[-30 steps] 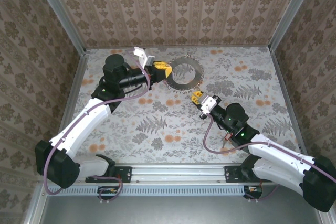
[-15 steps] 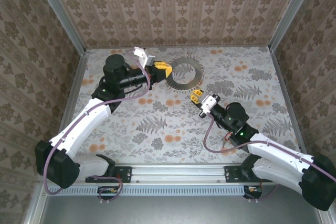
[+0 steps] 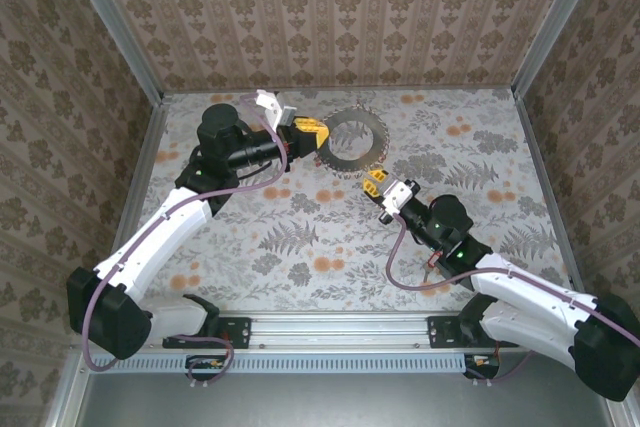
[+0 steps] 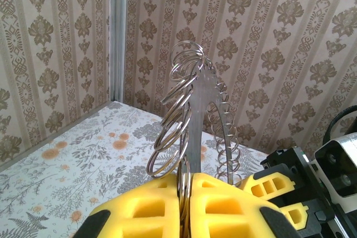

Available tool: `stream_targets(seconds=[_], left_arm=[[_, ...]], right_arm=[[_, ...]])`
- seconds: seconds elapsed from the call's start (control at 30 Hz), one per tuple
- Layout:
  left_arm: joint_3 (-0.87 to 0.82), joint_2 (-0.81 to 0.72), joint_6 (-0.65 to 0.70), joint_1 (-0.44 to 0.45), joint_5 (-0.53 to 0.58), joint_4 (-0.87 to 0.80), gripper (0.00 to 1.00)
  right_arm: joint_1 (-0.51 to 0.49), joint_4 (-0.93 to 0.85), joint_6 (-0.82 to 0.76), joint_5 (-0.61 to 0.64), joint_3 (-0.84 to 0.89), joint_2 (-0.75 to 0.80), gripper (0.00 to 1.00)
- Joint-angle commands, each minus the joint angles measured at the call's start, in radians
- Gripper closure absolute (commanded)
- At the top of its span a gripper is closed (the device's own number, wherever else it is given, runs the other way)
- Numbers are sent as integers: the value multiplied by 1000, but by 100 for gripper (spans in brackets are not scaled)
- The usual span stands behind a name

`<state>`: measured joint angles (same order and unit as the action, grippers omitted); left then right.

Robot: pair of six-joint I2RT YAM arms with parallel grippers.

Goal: Put the keys on the keyring

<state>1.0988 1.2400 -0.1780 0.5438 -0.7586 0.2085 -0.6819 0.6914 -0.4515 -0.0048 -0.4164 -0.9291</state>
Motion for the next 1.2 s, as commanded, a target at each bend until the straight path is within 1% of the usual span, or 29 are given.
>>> stream_targets(seconds=[0.0,0.3,0.7,1.03,1.17], left_arm=[[12,-31,26,5,5,22,100],[17,-27,25,5,4,20,100],[21,-26,20,10,3,19,100],[23,-25,20,12,4,14,100],[23,-25,19,13,4,12,100]], right_arm=[[-7,-18,-18,34,-13,34,82],[-7,-17,-13,23,-18,41,82],[-7,41,-12,40,-35,-5,79],[-7,28,-14,58,-26,10,77],[-7,28,-12,57,-27,10,80]])
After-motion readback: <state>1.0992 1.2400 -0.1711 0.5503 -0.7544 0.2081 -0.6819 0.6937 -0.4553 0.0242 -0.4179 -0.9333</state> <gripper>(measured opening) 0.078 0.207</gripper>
